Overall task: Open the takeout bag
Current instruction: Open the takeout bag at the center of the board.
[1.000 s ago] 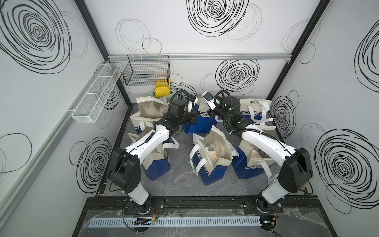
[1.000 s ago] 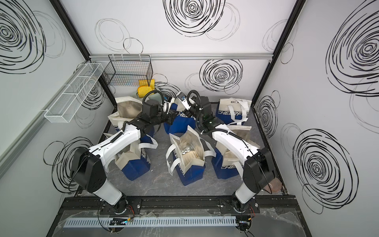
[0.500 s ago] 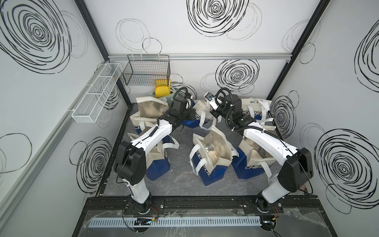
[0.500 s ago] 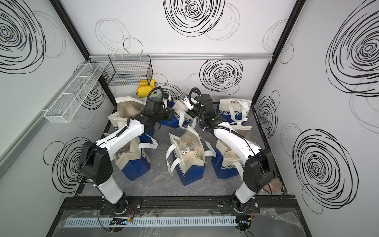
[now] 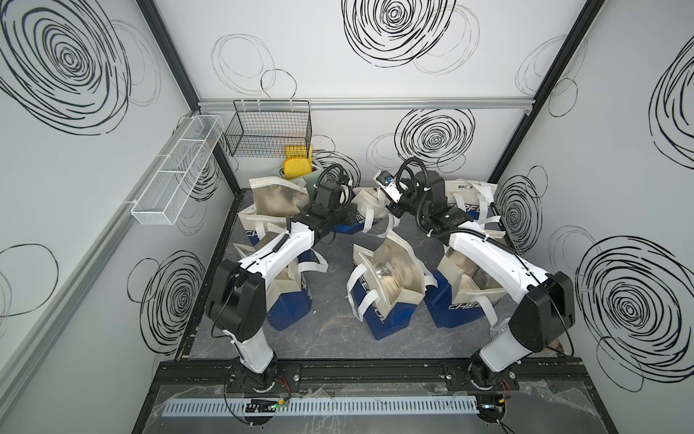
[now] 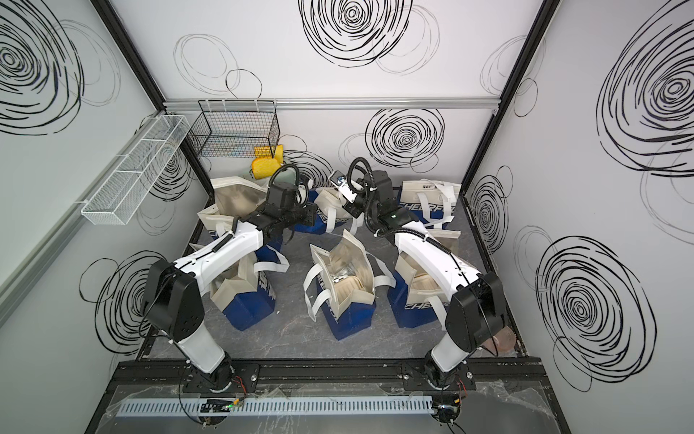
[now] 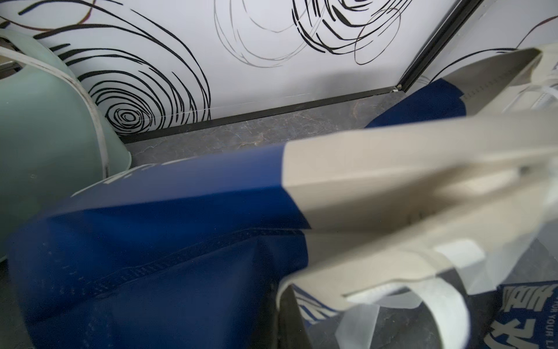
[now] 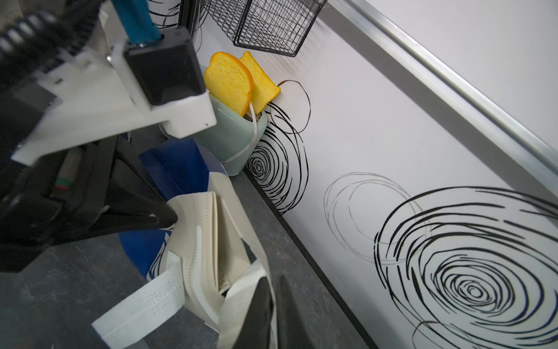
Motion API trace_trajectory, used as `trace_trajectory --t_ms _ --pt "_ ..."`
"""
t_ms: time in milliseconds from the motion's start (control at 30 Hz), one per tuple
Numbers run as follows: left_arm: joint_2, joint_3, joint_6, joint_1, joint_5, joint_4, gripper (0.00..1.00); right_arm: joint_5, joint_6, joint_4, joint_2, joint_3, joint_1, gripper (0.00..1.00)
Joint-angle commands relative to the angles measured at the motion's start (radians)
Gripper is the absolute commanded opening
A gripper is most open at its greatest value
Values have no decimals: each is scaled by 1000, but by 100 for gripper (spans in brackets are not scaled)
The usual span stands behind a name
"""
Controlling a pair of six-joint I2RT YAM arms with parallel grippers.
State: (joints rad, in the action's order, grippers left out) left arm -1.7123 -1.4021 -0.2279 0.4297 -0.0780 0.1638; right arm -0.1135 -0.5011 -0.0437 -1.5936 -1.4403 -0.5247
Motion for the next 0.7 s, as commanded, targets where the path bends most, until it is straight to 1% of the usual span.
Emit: trace_trajectory --t_ms 0,67,133,200,400,667 --pt "34 1 -62 -33 -43 66 0 -97 113 28 78 -12 18 36" --pt "50 -10 -81 -31 -59 57 0 -126 152 0 77 -6 16 39" --pt "64 -20 -95 -29 -70 52 0 -129 185 2 79 11 20 39" --pt "74 -28 -101 -27 -74 54 0 -163 208 10 81 25 29 38" --pt "93 -41 -92 -19 -85 58 0 -259 217 42 62 49 46 35" --pt "111 -58 -69 -5 -89 71 0 -290 215 81 -9 40 39 35"
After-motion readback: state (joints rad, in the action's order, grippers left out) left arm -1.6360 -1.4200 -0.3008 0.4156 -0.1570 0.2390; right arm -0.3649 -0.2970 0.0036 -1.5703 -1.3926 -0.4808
